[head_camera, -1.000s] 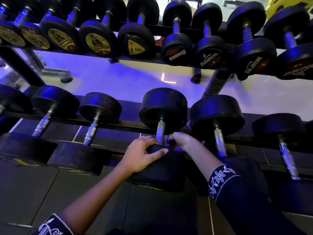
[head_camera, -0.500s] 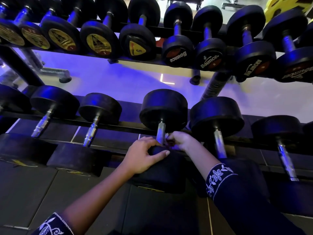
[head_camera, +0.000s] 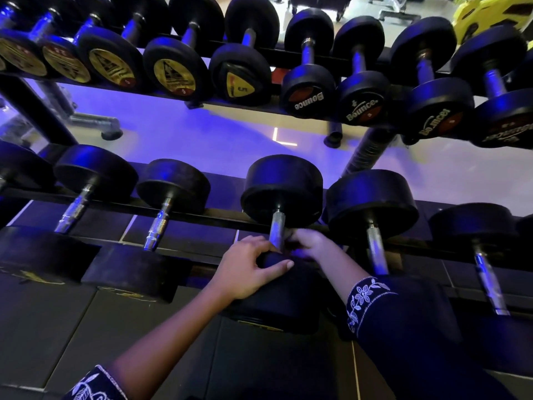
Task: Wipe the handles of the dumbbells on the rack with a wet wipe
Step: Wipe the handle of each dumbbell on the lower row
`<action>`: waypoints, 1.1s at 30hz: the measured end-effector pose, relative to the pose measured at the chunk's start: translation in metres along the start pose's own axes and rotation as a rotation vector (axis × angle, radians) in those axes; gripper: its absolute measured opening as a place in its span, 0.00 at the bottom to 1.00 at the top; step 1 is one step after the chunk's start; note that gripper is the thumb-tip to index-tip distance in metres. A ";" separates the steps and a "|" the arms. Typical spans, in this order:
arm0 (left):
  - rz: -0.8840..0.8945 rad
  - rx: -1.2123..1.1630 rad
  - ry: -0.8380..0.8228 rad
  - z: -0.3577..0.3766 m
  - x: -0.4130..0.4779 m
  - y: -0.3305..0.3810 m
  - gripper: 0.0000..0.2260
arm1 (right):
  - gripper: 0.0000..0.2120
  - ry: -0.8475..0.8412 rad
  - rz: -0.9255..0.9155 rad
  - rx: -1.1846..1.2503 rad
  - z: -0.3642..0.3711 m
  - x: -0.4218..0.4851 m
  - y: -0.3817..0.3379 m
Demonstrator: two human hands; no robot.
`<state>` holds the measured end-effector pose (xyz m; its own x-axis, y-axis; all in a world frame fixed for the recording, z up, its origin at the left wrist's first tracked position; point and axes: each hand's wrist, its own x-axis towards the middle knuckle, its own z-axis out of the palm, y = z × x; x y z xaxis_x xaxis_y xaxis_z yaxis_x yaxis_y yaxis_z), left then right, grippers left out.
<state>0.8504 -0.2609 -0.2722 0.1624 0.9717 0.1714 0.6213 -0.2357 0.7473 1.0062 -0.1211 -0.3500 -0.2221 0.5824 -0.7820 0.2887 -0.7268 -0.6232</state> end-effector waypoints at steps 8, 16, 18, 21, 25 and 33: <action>-0.006 0.005 -0.006 0.001 0.000 -0.002 0.15 | 0.15 0.011 -0.041 -0.185 0.001 -0.015 0.003; -0.049 0.015 -0.025 -0.001 0.003 0.002 0.18 | 0.15 -0.005 -0.095 -0.350 -0.001 -0.034 0.006; -0.064 0.018 -0.023 0.000 0.004 0.002 0.17 | 0.16 0.060 -0.131 -0.301 -0.004 -0.036 0.001; -0.076 0.040 -0.027 0.002 0.004 0.000 0.18 | 0.16 0.147 -0.187 -0.144 -0.003 -0.036 -0.009; -0.090 0.071 -0.032 0.005 0.006 0.000 0.22 | 0.17 0.063 -0.138 -0.274 -0.002 -0.046 -0.003; -0.123 0.153 -0.040 0.005 0.010 0.002 0.25 | 0.14 0.181 -0.210 -0.162 -0.008 -0.061 -0.008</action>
<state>0.8575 -0.2515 -0.2722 0.1063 0.9927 0.0569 0.7469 -0.1175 0.6545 1.0253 -0.1478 -0.2976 -0.1277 0.7793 -0.6135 0.4016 -0.5249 -0.7504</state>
